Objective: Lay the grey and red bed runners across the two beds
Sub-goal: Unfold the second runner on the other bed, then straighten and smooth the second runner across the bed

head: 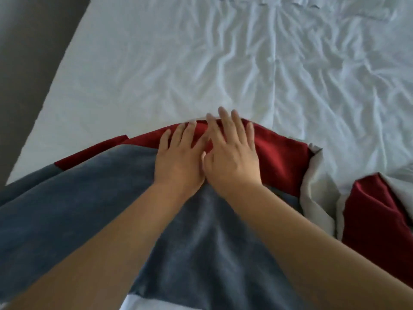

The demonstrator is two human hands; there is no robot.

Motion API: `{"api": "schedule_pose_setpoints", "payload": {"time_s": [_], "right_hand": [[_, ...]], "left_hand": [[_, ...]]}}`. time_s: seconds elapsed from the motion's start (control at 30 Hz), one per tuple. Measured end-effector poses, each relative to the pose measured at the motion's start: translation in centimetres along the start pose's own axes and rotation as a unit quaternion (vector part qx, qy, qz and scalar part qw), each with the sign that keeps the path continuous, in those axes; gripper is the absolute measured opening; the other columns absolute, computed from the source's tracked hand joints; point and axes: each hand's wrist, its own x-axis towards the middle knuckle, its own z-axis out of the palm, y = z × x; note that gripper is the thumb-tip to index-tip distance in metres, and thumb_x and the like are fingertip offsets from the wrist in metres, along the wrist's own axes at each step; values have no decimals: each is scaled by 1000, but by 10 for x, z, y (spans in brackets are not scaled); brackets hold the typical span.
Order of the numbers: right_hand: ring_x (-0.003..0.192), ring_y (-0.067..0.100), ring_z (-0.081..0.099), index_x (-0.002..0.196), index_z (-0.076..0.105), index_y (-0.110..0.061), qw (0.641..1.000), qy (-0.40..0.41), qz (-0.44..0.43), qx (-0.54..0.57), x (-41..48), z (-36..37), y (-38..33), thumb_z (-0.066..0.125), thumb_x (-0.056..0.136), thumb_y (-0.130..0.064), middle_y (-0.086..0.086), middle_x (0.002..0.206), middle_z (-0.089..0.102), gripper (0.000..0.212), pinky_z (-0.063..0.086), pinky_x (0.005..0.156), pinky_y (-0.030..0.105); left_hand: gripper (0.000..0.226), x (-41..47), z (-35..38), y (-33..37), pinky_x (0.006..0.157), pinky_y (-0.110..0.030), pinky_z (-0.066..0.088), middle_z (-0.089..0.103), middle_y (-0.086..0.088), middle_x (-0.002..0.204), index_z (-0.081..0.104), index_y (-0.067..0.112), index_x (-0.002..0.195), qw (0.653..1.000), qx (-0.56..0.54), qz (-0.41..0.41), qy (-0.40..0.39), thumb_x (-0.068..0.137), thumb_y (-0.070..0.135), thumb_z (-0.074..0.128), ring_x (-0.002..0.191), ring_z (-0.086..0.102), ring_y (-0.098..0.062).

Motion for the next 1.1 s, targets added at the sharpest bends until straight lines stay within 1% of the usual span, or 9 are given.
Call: {"api": "schedule_pose_setpoints", "payload": {"time_s": [0.13, 0.33, 0.43, 0.57, 0.63, 0.73, 0.9, 0.97, 1.1], "right_hand": [[156, 18, -12, 163, 5, -27, 989, -138, -52, -32, -59, 68, -11, 6, 99, -40, -7, 170, -4, 65, -5, 126, 40], [155, 17, -17, 161, -3, -30, 991, -132, -2, 2, -61, 75, -35, 10, 99, -41, -11, 169, -9, 65, -3, 127, 40], [156, 18, -9, 163, 6, -25, 994, -106, 4, 24, -41, 64, -71, 33, 103, -29, -5, 170, 2, 65, 0, 128, 40], [157, 21, -7, 162, 15, -18, 997, -73, -14, 25, 1, 64, -143, 39, 102, -18, 3, 170, 3, 64, -5, 127, 37], [157, 21, -1, 160, 24, -17, 996, -76, -20, 50, 20, 67, -180, 34, 106, -22, 4, 170, 13, 55, -1, 128, 37], [154, 24, 16, 154, 35, -18, 994, -101, -9, 34, 36, 76, -218, 42, 104, -24, 1, 159, 37, 51, 14, 126, 38], [110, 27, 52, 120, 55, -19, 976, -181, 22, -121, 44, 72, -253, 61, 88, -10, 5, 120, 53, 33, 43, 85, 36], [106, 25, 53, 116, 61, -19, 982, -166, 22, -88, 52, 64, -266, 61, 89, -6, 4, 116, 49, 29, 48, 78, 36], [101, 21, 48, 121, 65, -22, 992, 46, -90, 78, 82, 57, -317, 62, 82, 7, 2, 109, 51, 49, 47, 72, 29]], "left_hand": [[69, -61, 59, -16, 128, -47, 3, -1, -4, 173, 17, 19, 164, 998, 18, 26, -49, 100, 43, 19, 159, -2, -22], [65, -60, 47, -40, 128, -38, -4, 2, -1, 173, 16, 21, 164, 995, -56, 77, -41, 102, 38, 26, 159, 0, -18], [64, -57, 18, -87, 126, -40, 12, 18, -5, 171, 38, 22, 157, 992, -86, 94, -7, 96, 35, 52, 155, 25, -21], [51, -56, -14, -177, 115, -47, 36, 40, -5, 161, 50, 24, 149, 994, -85, 28, 63, 104, 45, 36, 142, 46, -26], [54, -51, -21, -219, 108, -46, 43, 49, -3, 156, 47, 26, 152, 992, -119, -31, 28, 106, 47, 28, 134, 54, -26], [59, -53, -16, -261, 101, -46, 50, 57, 2, 145, 41, 29, 154, 972, -218, -66, -63, 101, 50, 52, 122, 59, -24], [18, -73, -15, -266, 89, -42, 56, 69, 11, 101, 65, 37, 114, 937, -292, -18, -189, 97, 37, 59, 90, 66, -13], [19, -74, -29, -279, 88, -40, 55, 67, 8, 104, 64, 32, 115, 957, -261, -18, -123, 100, 27, 53, 91, 64, -15], [21, -76, -75, -341, 66, -42, 55, 63, 6, 100, 63, 27, 111, 947, -250, -88, 182, 92, 21, 59, 81, 64, -20]]}}
